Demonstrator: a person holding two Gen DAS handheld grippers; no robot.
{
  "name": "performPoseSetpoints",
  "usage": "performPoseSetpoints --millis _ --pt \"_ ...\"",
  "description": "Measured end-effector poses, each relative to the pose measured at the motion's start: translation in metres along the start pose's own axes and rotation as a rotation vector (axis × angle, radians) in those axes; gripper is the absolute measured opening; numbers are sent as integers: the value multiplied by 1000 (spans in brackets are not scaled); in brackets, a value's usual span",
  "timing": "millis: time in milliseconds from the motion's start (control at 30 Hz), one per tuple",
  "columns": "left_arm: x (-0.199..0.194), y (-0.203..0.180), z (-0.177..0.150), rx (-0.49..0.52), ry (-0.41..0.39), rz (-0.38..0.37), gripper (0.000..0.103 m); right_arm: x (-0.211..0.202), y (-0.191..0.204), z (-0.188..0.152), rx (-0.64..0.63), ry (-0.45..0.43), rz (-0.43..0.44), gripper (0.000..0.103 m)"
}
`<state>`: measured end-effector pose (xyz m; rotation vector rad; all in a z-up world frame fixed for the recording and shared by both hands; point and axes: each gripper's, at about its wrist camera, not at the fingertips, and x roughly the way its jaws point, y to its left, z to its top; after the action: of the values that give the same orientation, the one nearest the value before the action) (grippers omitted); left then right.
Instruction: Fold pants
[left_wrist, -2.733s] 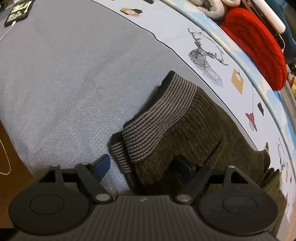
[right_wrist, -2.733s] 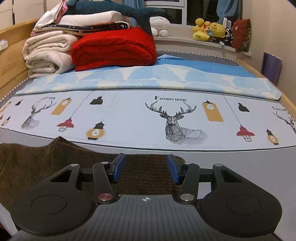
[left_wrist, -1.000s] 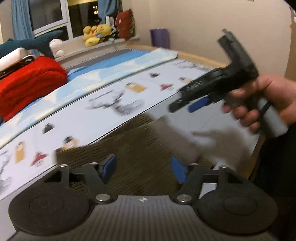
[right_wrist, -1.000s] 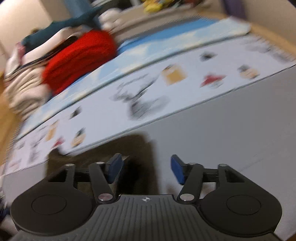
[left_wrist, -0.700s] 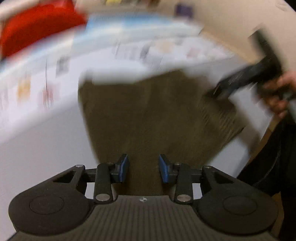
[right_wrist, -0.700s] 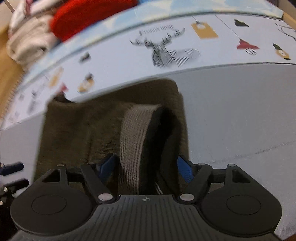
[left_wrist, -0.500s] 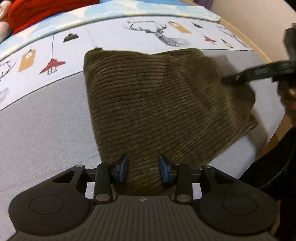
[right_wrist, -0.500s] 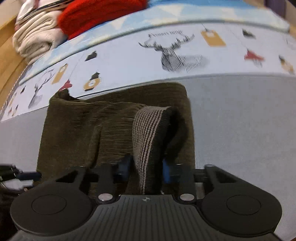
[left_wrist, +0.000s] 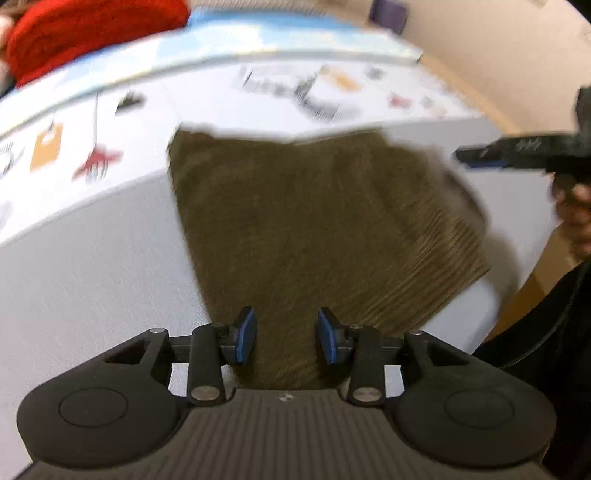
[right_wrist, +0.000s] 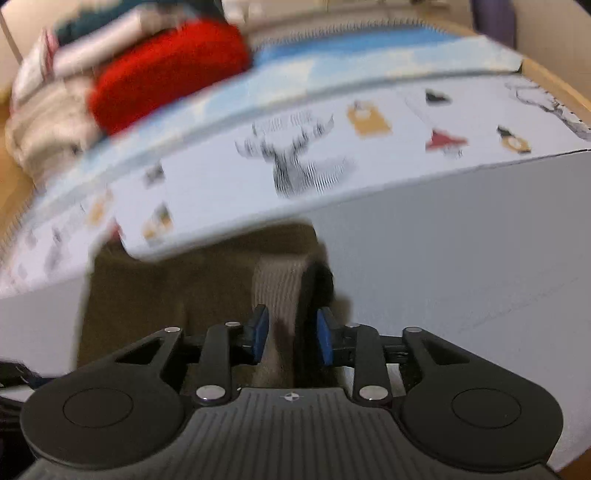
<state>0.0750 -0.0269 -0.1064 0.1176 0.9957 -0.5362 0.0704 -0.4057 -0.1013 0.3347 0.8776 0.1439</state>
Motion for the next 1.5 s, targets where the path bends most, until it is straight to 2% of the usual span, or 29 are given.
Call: performPoseSetpoints --millis 67,100,133,167,200,267,333,400,633,733,800,867,933,967,1033,1100,1133,1167,1200,1267,1500 --pt "-5 -8 1 23 -35 -58 41 12 1 -7 -44 103 9 38" --pt "0 -14 -1 48 -13 -91 41 24 1 -14 -74 193 -18 38" --pt "8 -22 -5 85 36 -100 41 35 2 -22 -125 245 -70 43" --pt "19 -32 -12 140 100 -79 41 37 3 -23 -152 239 -90 56" --pt "27 -42 -18 206 127 -39 42 35 2 -21 -157 229 -84 60" --pt "28 -52 -18 273 117 -9 42 33 -6 -17 -91 229 -44 60" --pt "23 -43 -9 199 102 -48 42 30 -10 -14 -58 208 -44 60" --pt "18 -33 -3 138 61 -44 42 26 -11 -14 -54 182 -50 61" --pt "7 -32 1 105 -12 35 47 33 -5 -9 -68 159 -62 61" --pt "1 -28 11 93 -17 77 59 35 -4 -4 -41 138 -63 67" --pt "-4 -25 25 133 -22 118 75 42 -3 -3 -32 158 -51 76" --pt "-6 -22 39 179 -28 133 83 52 -1 -4 -46 202 -50 76" --pt "-4 -11 57 200 -34 130 87 61 -1 -4 -56 228 -59 80" --pt "-1 -2 64 190 -35 116 89 65 -1 -4 -54 233 -60 85" --pt "9 18 70 122 -49 82 91 73 -6 -2 -36 254 -50 90" --pt "27 51 62 -47 -77 22 91 81 -14 -1 4 283 -31 96" --pt "42 65 57 -141 -19 12 90 84 -17 -1 21 293 -22 98" --pt "60 75 59 -220 119 60 83 88 -21 -1 39 306 -7 99" --pt "66 81 61 -272 134 43 82 92 -24 -1 51 317 8 100" --pt "69 84 66 -305 92 -4 83 99 -26 0 57 332 32 102" --pt "88 84 72 -327 131 -36 85 113 -23 4 11 345 84 102"
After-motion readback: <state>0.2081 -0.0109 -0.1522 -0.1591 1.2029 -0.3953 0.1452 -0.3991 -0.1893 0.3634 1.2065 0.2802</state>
